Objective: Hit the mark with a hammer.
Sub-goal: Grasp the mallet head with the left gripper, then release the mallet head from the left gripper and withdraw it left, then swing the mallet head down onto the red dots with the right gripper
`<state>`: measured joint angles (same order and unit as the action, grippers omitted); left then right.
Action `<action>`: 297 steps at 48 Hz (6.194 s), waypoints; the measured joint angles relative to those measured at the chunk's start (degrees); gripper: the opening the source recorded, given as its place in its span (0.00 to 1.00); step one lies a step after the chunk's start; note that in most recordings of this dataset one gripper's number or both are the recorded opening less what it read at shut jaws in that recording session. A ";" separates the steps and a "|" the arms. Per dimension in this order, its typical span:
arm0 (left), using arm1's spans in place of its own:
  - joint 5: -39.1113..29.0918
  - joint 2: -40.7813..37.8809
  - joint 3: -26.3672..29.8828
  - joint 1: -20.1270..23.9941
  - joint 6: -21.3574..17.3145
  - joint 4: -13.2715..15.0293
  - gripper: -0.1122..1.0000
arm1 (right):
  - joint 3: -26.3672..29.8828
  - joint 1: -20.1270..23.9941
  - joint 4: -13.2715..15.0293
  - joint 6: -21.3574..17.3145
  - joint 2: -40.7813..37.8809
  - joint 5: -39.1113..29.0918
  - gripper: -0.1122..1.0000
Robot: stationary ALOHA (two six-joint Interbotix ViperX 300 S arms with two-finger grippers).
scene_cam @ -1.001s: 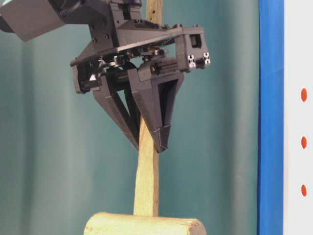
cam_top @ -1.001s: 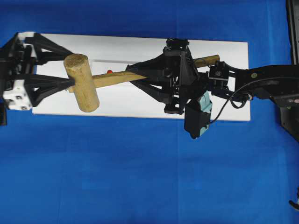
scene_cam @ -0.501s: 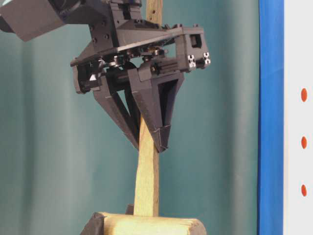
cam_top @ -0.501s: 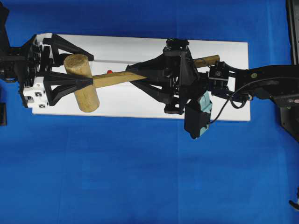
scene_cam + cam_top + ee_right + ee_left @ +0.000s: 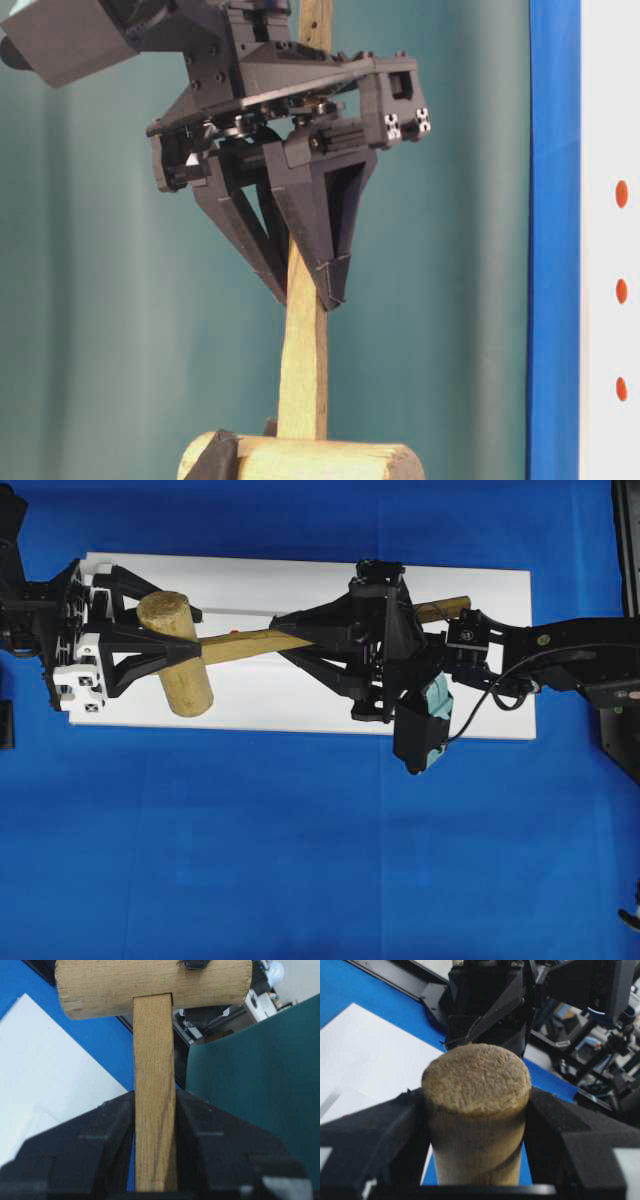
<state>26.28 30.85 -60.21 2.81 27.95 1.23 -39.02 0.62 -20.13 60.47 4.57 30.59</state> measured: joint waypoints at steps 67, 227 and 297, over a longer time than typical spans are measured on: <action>-6.24 -0.09 -0.09 0.62 -29.97 -0.18 0.51 | 0.79 0.53 -16.44 -4.83 4.75 -16.44 0.93; -22.94 22.68 -7.73 -1.05 -33.05 -0.09 0.87 | -6.77 -1.14 -29.00 -17.84 7.73 -17.05 0.13; -23.29 22.85 -8.26 -0.97 -33.05 -0.09 0.86 | -3.16 -4.39 -35.42 -17.67 -4.66 -14.06 0.13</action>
<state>2.99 53.70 -68.47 1.85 -5.10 1.14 -42.19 -3.78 -55.55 42.80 -0.09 16.52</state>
